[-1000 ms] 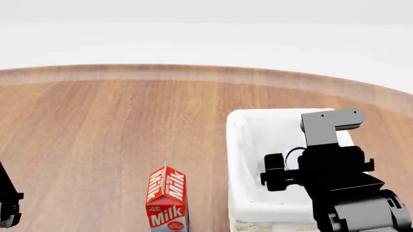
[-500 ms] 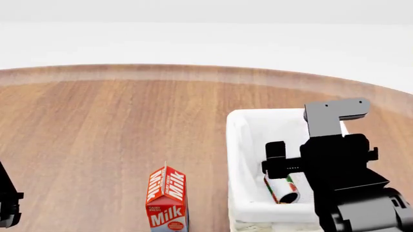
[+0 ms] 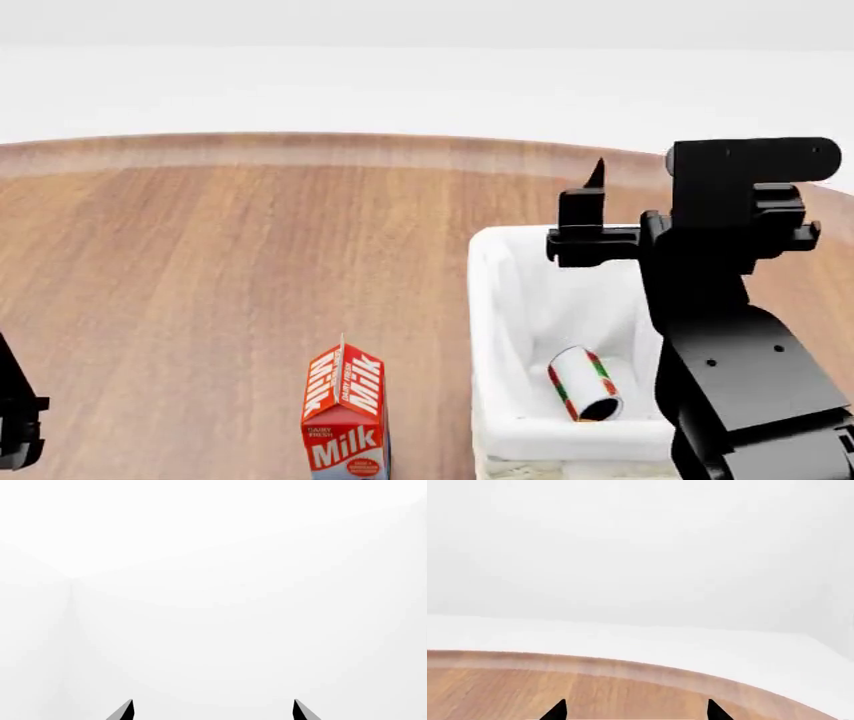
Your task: Pick up the alphabet soup and the tomato sauce, and put them in the basket.
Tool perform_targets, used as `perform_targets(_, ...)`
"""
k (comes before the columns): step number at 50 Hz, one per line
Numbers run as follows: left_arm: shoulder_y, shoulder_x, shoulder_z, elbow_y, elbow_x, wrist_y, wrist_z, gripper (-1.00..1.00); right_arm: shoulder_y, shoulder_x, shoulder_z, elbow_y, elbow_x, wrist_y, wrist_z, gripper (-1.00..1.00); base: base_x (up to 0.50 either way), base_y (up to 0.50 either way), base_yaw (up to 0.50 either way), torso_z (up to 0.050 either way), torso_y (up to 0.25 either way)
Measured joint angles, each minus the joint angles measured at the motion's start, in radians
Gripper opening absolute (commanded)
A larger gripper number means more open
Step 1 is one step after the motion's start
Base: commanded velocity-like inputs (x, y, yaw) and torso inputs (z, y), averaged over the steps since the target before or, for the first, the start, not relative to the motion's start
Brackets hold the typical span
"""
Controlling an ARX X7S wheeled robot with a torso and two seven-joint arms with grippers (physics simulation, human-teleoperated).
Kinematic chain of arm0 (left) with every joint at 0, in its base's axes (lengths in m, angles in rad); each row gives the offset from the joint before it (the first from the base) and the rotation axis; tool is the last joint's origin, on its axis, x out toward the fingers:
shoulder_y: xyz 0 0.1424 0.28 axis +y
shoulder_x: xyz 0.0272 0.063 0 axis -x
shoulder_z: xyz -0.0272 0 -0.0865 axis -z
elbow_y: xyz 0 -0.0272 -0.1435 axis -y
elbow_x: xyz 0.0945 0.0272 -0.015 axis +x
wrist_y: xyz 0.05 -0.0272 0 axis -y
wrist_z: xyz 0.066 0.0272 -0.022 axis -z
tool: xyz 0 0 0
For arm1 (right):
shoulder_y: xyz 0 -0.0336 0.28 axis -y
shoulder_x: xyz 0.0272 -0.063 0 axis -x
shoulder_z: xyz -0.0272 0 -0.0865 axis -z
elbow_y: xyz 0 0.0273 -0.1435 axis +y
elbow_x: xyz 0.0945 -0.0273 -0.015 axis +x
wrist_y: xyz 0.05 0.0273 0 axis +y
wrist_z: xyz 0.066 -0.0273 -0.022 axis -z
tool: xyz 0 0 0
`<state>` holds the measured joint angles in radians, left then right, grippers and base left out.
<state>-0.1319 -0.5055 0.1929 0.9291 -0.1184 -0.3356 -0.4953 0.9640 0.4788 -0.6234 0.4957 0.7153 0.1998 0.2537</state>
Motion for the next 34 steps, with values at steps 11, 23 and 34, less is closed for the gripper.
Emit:
perform_targets(11, -0.002, -0.002, 0.001, 0.002, -0.002, -0.002, -0.002, 1.0, -0.041, 0.035, 0.045, -0.155, -0.011, -0.094, 0.07, 1.0, 0.0, 0.0, 0.0, 0.0, 0.0)
perform_targets(23, 0.002, -0.004, 0.001, 0.0, -0.002, 0.004, -0.004, 1.0, -0.094, 0.094, 0.103, -0.421, 0.031, -0.128, 0.169, 1.0, 0.0, 0.0, 0.0, 0.0, 0.0)
perform_targets(34, 0.007, -0.006, 0.002, -0.005, -0.002, 0.014, -0.007, 1.0, -0.144, 0.169, 0.169, -0.707, 0.103, -0.139, 0.267, 1.0, 0.0, 0.0, 0.0, 0.0, 0.0)
